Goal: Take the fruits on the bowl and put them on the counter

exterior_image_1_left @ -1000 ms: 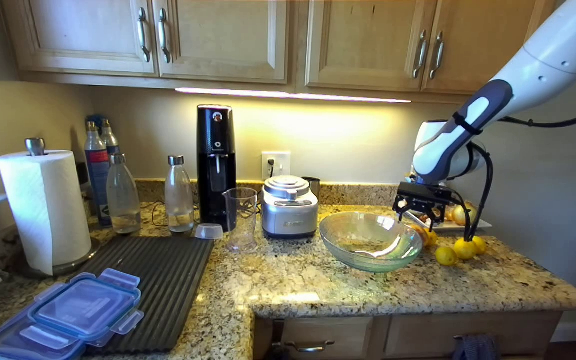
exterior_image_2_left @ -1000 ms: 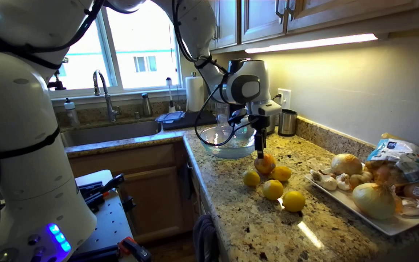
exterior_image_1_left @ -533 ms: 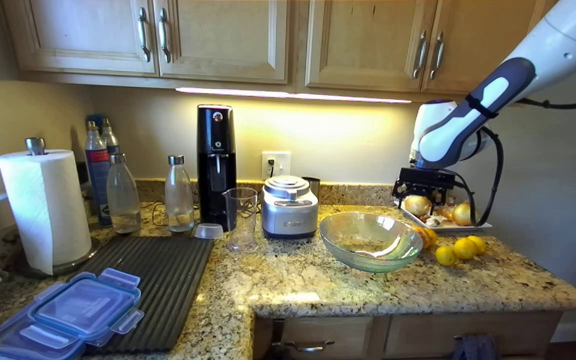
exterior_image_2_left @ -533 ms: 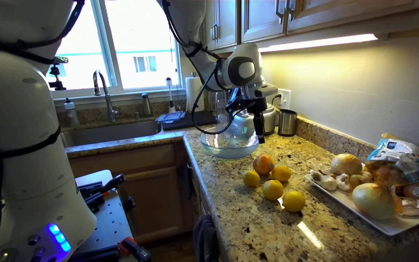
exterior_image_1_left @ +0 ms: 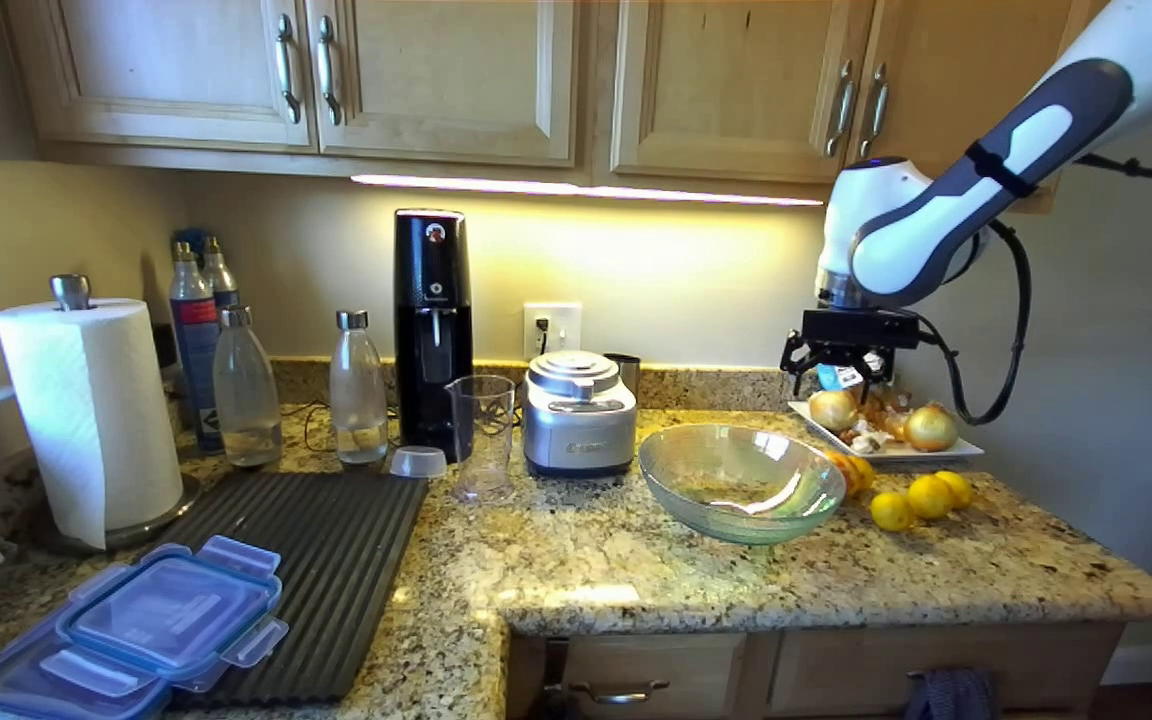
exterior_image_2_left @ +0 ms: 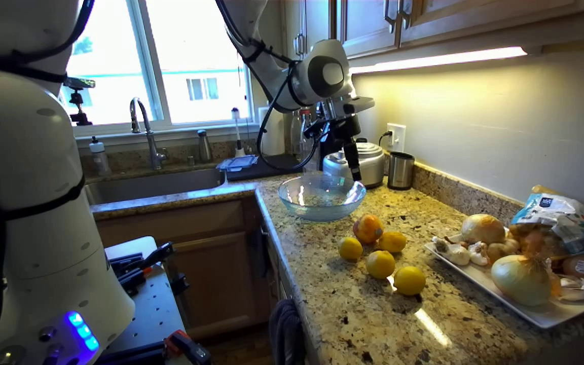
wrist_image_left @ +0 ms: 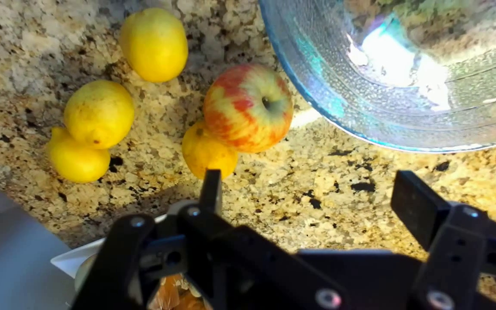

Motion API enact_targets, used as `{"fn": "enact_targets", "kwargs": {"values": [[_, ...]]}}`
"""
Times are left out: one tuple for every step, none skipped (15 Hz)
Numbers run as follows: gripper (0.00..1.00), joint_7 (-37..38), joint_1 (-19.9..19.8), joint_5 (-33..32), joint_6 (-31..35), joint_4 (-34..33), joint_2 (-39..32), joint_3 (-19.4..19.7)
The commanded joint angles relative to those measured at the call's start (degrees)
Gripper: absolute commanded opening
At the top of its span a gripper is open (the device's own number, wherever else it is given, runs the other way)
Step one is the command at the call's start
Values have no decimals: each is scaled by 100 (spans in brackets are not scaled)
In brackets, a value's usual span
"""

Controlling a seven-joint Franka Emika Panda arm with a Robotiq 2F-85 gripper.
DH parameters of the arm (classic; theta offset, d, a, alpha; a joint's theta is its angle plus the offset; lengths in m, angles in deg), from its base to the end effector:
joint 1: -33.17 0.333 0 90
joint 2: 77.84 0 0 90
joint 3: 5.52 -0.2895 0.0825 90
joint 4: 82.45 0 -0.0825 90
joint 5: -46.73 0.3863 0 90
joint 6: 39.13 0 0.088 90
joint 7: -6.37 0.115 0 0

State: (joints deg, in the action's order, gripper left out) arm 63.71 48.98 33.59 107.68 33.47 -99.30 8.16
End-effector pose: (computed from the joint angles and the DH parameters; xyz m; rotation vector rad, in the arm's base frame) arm 0.6106 0.0278 0.2507 2.7899 -1.1115 0.3894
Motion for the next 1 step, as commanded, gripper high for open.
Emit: {"fn": "enact_targets", "kwargs": {"values": [[100, 61, -186, -110, -27, 5, 28, -193]]}}
